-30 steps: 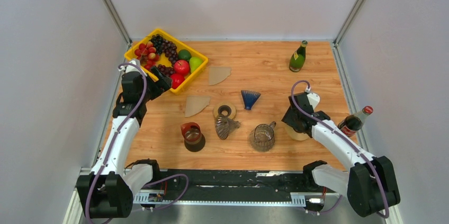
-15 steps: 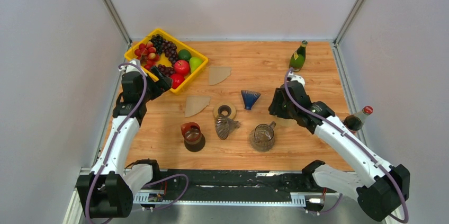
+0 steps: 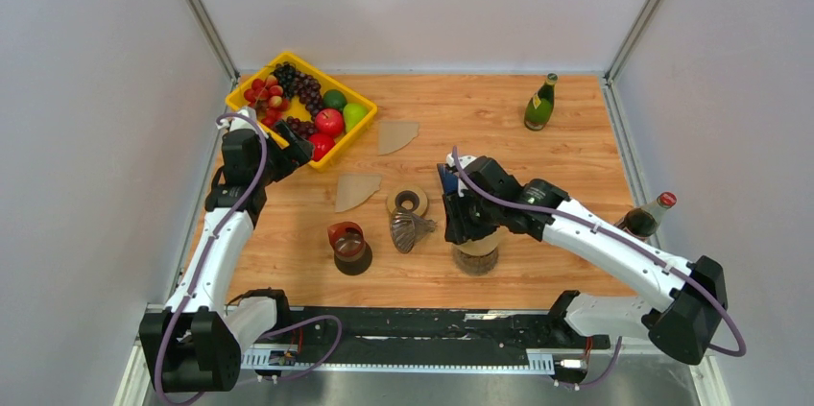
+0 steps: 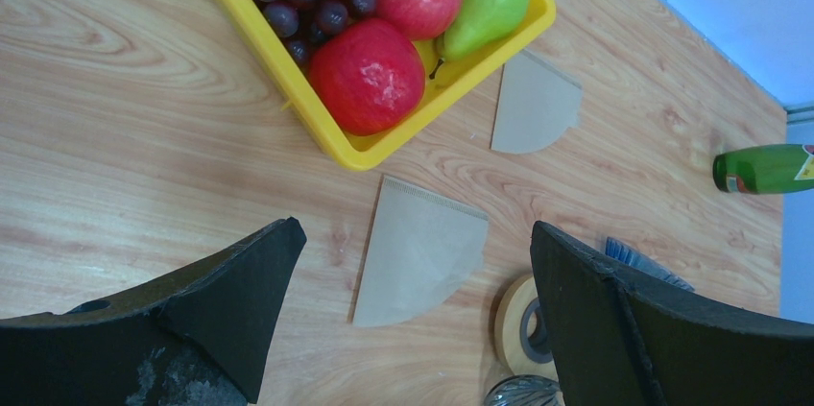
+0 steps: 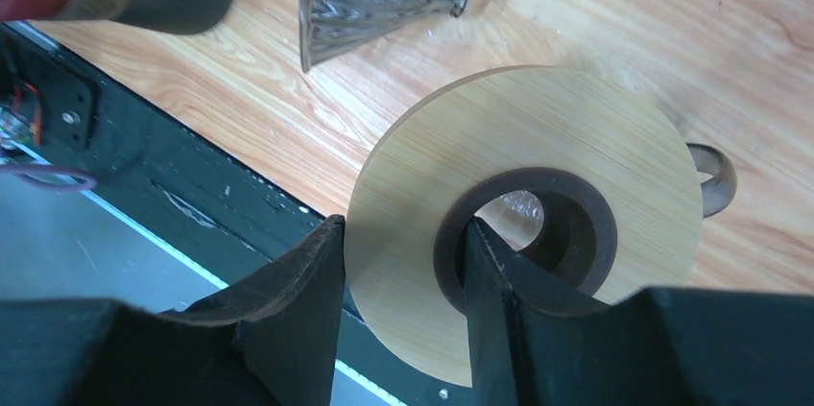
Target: Place the coffee filter in the dripper
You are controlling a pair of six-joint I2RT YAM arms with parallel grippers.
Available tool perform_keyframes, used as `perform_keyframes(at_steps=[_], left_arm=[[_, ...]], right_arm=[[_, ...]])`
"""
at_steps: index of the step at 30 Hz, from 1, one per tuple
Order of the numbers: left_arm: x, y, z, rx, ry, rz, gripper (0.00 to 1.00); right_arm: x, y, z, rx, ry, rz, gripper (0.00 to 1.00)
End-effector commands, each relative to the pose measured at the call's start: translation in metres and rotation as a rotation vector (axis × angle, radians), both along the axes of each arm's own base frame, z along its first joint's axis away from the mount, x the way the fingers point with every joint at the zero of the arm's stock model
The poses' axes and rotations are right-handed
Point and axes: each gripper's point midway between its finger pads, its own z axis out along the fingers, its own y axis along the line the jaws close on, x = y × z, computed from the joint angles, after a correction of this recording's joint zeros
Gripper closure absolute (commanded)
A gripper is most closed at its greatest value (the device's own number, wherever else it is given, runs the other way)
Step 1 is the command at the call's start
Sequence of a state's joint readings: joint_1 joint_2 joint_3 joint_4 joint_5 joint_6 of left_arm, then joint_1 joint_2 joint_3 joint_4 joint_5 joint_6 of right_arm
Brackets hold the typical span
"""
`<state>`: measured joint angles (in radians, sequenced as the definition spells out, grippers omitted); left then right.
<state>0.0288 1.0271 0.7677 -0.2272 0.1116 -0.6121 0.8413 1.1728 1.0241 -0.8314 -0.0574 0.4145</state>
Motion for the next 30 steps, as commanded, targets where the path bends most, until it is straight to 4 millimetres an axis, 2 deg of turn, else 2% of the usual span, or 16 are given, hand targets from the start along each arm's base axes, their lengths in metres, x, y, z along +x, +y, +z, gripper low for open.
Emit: perform_keyframes(at_steps=[1,6,12,17,24,28,30], left_arm=[[0.004,-0.001,0.025,0.001,-0.062,-0.009,0.0],[0.004,-0.001,0.027,0.0,-0.069,-0.008,0.0],[0.003,-0.001,0.026,-0.003,-0.062,-0.008,0.0],[0.004,-0.003,0.025,-0.009,-0.057,-0.017,0.0],[0.003,-0.004,0.026,-0.011,-0.058,-0.019,0.0],[0.002,-0.004,0.026,-0.014,-0.06,-0.017,0.0],[0.001,-0.004,0.027,-0.013,-0.063,-0.016,0.0]], right_arm=[[0.0,0.003,0.004,-0.047,-0.019,0.034,0.86],[0.007,-0.004,-0.011,-0.122,-0.021,-0.001,0.84],[0.011,-0.015,-0.024,-0.179,-0.037,-0.042,0.78],[0.008,-0.015,-0.03,-0.178,-0.024,-0.039,0.73],[0.007,-0.014,-0.035,-0.155,-0.022,-0.047,0.71],[0.009,-0.014,-0.039,-0.153,-0.032,-0.054,0.66],[0.009,-0.012,-0.038,-0.143,-0.033,-0.053,0.58]])
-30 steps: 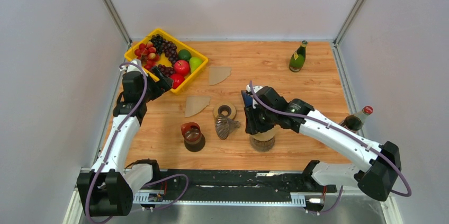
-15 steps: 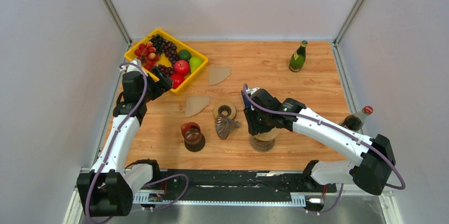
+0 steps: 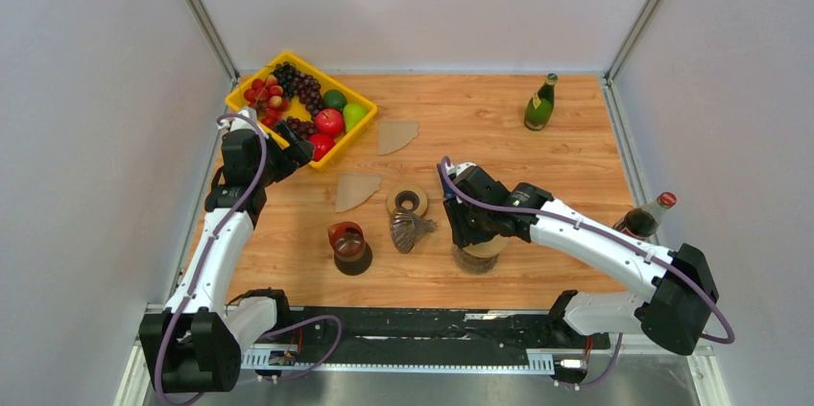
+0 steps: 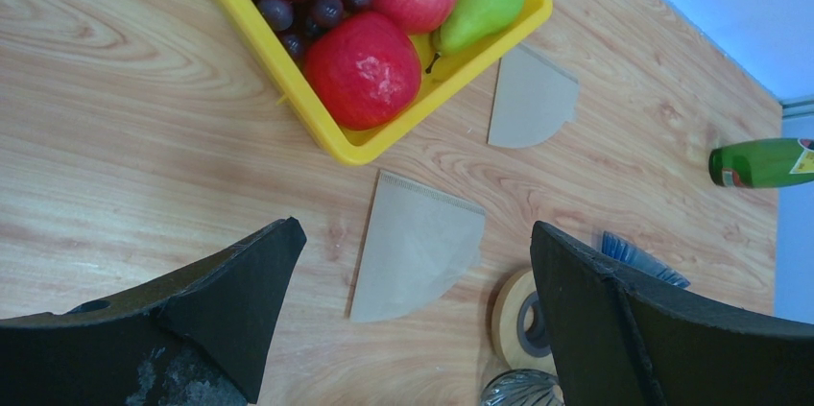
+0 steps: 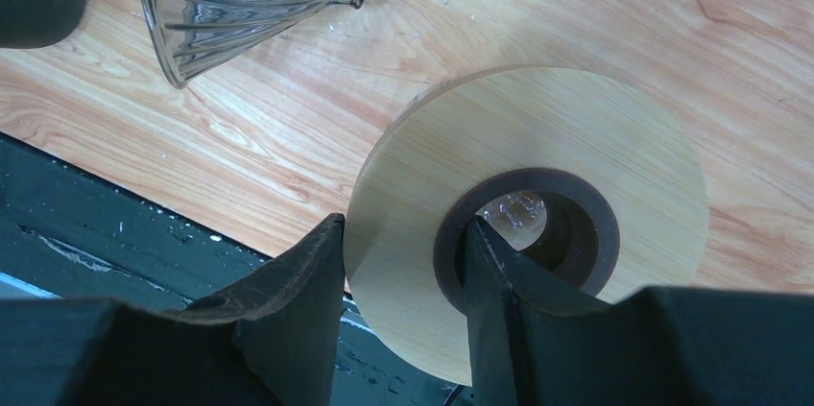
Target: Place the coffee filter in the dripper
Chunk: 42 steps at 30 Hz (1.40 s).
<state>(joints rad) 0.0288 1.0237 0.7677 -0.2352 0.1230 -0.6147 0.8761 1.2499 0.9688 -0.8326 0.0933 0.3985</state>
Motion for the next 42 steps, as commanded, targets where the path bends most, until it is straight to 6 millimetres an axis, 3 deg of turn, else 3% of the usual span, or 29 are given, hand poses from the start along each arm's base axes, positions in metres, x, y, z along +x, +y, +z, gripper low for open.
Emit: perform_keyframes(at_steps=[1,8,13,15,18,22,24,28,34,37,42], left_arm=[[0.003,-0.002,0.027,-0.006,-0.068,-0.007,0.0],[0.002,-0.001,0.027,-0.002,-0.068,-0.006,0.0],[0.002,-0.002,0.028,-0.004,-0.068,-0.011,0.0],[0.002,-0.002,0.028,-0.003,-0.067,-0.011,0.0],[0.002,-0.001,0.028,0.006,-0.061,-0.009,0.0],[0.002,-0.002,0.028,0.006,-0.058,-0.017,0.0],[0.001,-0.002,0.028,0.004,-0.056,-0.019,0.0],[0.002,-0.003,0.024,-0.007,-0.056,-0.013,0.0],[0.003,-0.002,0.018,-0.011,-0.037,-0.008,0.0],[0.004,-0.001,0.016,-0.011,-0.033,0.002,0.0],[0.007,0.0,0.01,-0.037,-0.031,0.029,0.0]], right_arm=[[0.002,0.009,0.005,0.054,-0.019,-0.014,0.56],[-0.003,0.013,0.022,0.126,-0.026,-0.004,0.39],[-0.007,0.016,0.043,0.202,-0.053,0.003,0.32],[-0.005,0.016,0.056,0.233,-0.081,-0.008,0.24],[0.011,0.012,0.083,0.276,-0.176,-0.096,0.02],[0.051,-0.001,0.123,0.369,-0.32,-0.278,0.0],[0.073,-0.014,0.131,0.4,-0.321,-0.392,0.0],[0.111,-0.036,0.124,0.466,-0.202,-0.544,0.0],[0.164,-0.06,0.084,0.398,-0.095,-0.715,0.0],[0.195,-0.075,0.069,0.315,-0.131,-0.826,0.0],[0.235,-0.077,0.045,0.238,-0.133,-0.902,0.0]])
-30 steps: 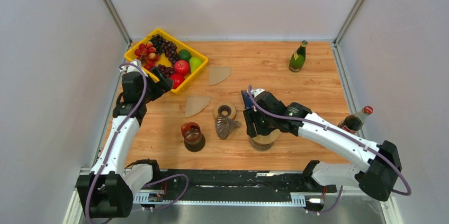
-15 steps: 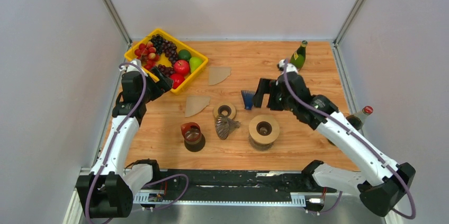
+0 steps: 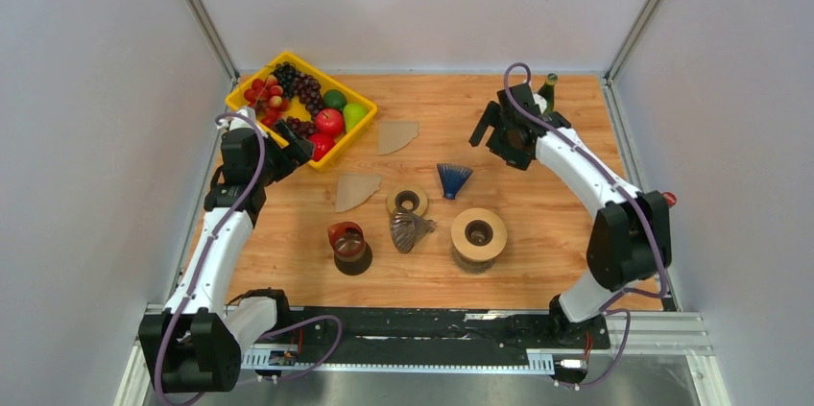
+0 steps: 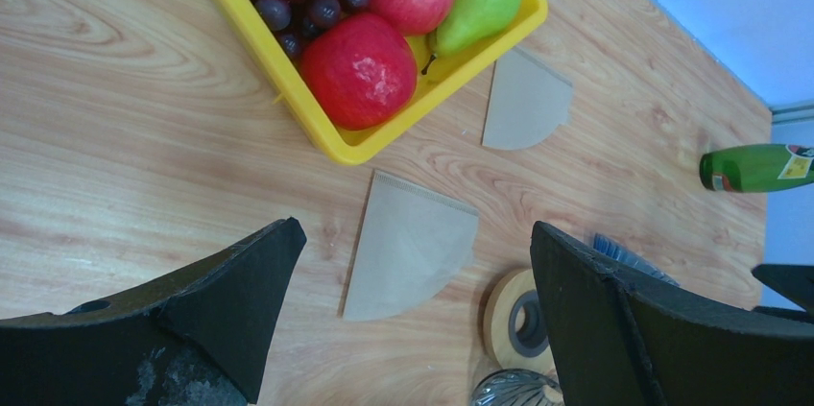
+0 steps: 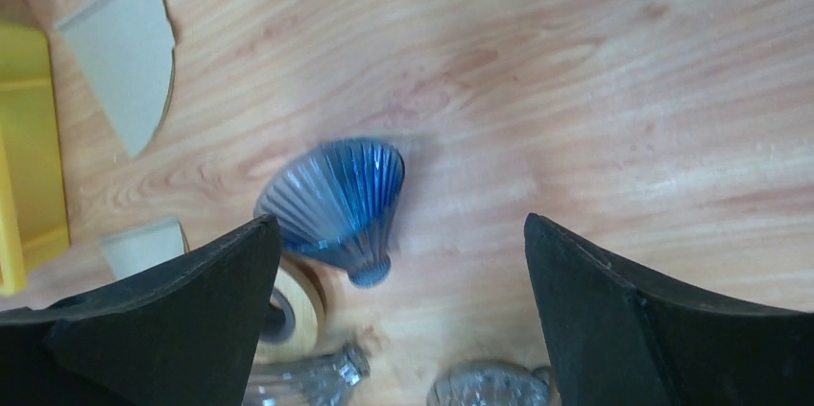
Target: Place the coffee filter in the dripper
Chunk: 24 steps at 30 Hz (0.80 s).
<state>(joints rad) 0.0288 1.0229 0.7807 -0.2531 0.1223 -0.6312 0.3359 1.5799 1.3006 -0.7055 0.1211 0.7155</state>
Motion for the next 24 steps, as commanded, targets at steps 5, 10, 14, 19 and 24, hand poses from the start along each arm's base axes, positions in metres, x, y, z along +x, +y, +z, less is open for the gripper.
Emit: perform_keyframes(at_steps=[5,10,14,19,24], left_arm=[[0.007,0.007,0.004,-0.004,-0.02,0.053,0.0],[0.007,0.012,0.003,0.01,-0.01,0.08,0.0],[0.007,0.017,0.002,0.023,0.006,0.105,0.0],[0.006,0.017,0.0,0.023,0.01,0.103,0.0],[0.007,0.018,0.0,0.023,0.011,0.109,0.0]], right_arm=[[0.048,0.008,-0.021,-0.018,0.011,-0.058,0.05],[0.047,0.014,-0.044,-0.026,0.068,-0.008,0.16],[0.041,0.022,-0.061,-0.005,0.121,0.04,0.27],[0.036,0.026,-0.072,0.007,0.156,0.06,0.36],[0.028,0.033,-0.08,0.047,0.188,0.086,0.4]])
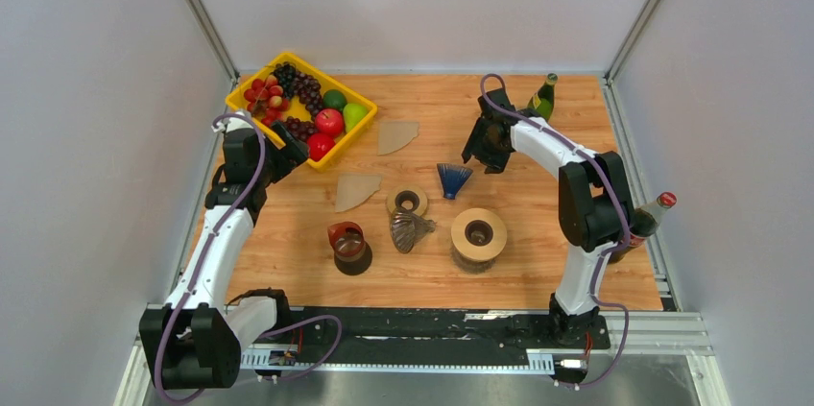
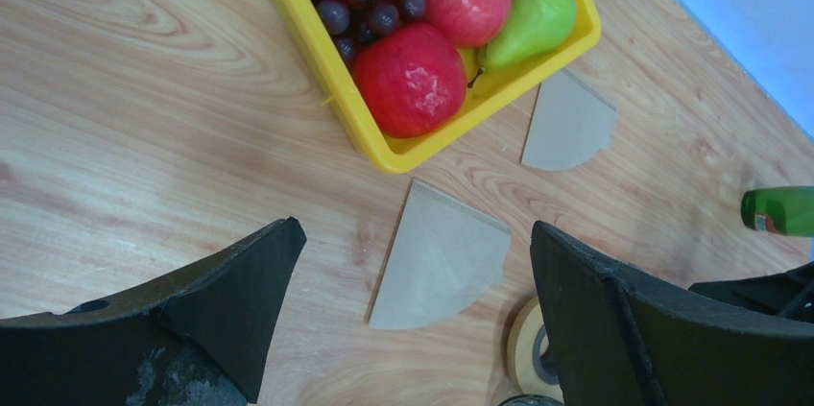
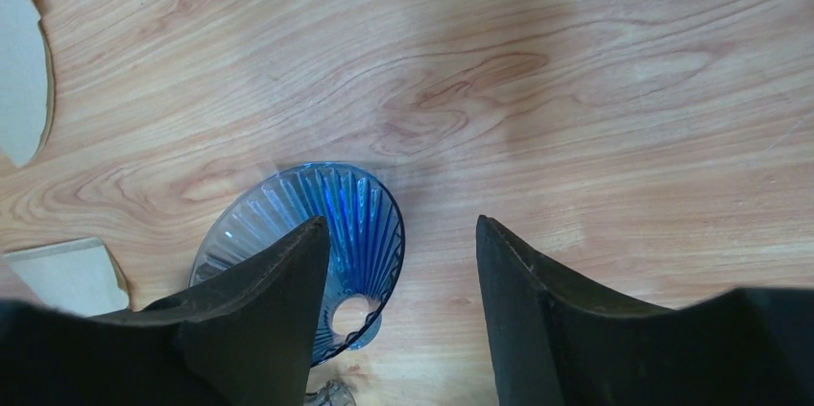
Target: Place the coffee filter in the dripper
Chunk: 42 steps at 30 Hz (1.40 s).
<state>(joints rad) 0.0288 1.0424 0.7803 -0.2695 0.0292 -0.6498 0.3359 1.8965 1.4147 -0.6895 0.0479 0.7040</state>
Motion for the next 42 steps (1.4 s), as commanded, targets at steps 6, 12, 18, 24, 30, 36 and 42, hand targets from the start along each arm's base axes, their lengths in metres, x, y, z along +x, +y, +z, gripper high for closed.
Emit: perform_keyframes(at_steps=[6,12,18,24,30,36,42], left_arm=[[0.005,0.0,0.011,-0.01,-0.026,0.008,0.0],[0.004,0.001,0.01,-0.006,-0.023,0.014,0.0],[0.005,0.002,0.009,-0.003,-0.019,0.015,0.0],[0.005,0.002,0.007,-0.006,-0.011,0.016,0.0],[0.005,0.002,0.006,-0.006,-0.007,0.015,0.0],[0.005,0.002,0.005,-0.007,0.004,0.017,0.0],[0.004,0.002,0.004,-0.007,0.011,0.018,0.0]], right_arm=[[-0.001,0.019,-0.003,0.093,0.001,0.047,0.46],[-0.007,0.026,-0.011,0.098,0.024,0.057,0.51],[-0.012,0.03,-0.011,0.112,0.024,0.056,0.56],[-0.017,0.036,-0.014,0.133,0.028,0.046,0.66],[-0.018,0.044,-0.005,0.177,-0.007,0.046,0.78],[-0.022,0.055,0.003,0.224,-0.031,0.062,0.88],[-0.026,0.064,0.009,0.259,-0.048,0.079,0.96]])
